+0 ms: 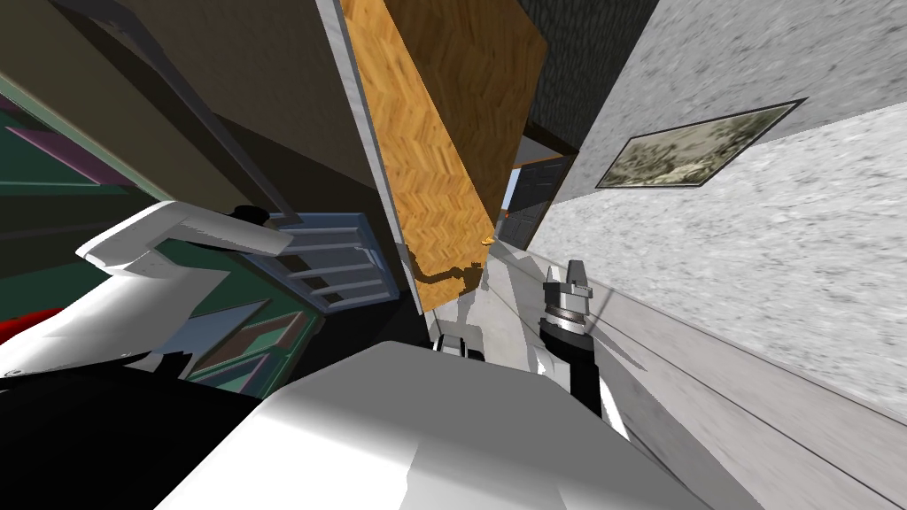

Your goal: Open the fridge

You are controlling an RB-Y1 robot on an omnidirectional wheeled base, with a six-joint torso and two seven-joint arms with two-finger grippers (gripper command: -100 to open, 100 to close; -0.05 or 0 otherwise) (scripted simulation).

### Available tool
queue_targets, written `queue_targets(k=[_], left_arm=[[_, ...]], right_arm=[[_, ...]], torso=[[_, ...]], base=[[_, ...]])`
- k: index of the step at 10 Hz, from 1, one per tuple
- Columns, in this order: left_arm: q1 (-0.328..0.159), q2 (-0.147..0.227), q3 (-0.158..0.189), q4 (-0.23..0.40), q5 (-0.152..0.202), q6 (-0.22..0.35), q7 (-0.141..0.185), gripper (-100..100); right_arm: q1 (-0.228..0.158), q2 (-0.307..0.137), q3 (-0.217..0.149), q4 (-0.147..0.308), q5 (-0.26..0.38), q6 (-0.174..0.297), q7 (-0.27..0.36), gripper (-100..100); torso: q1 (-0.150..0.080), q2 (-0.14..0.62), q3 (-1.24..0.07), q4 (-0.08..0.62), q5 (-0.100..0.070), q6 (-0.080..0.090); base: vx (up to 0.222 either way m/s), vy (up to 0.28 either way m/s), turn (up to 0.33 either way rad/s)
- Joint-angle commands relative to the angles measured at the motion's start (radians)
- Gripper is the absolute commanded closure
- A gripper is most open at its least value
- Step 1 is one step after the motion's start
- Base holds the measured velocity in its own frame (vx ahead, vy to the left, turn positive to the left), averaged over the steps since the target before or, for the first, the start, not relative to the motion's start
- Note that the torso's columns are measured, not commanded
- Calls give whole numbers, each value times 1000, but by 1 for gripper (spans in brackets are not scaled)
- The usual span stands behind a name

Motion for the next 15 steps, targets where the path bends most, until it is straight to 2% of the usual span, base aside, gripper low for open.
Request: queue_targets(k=[1, 3, 7, 15], left_arm=[[4, 24, 13, -10, 1, 13, 12, -100], [9, 43, 25, -34, -1, 33, 24, -100], [10, 44, 26, -36, -1, 35, 25, -100], [10, 46, 27, -38, -1, 36, 26, -100]], right_arm=[[0, 0, 0, 0, 0, 0, 0, 0], [0, 0, 0, 0, 0, 0, 0, 0], [0, 0, 0, 0, 0, 0, 0, 0], [0, 0, 0, 0, 0, 0, 0, 0]], torso=[[3, -1, -2, 0, 0, 0], [-5, -2, -1, -2, 1, 3], [4, 1, -1, 2, -2, -2], [-1, 1, 0, 1, -1, 0]], base=[[23, -5, -10], [19, 34, 5], [0, 13, -12], [1, 6, 3]])
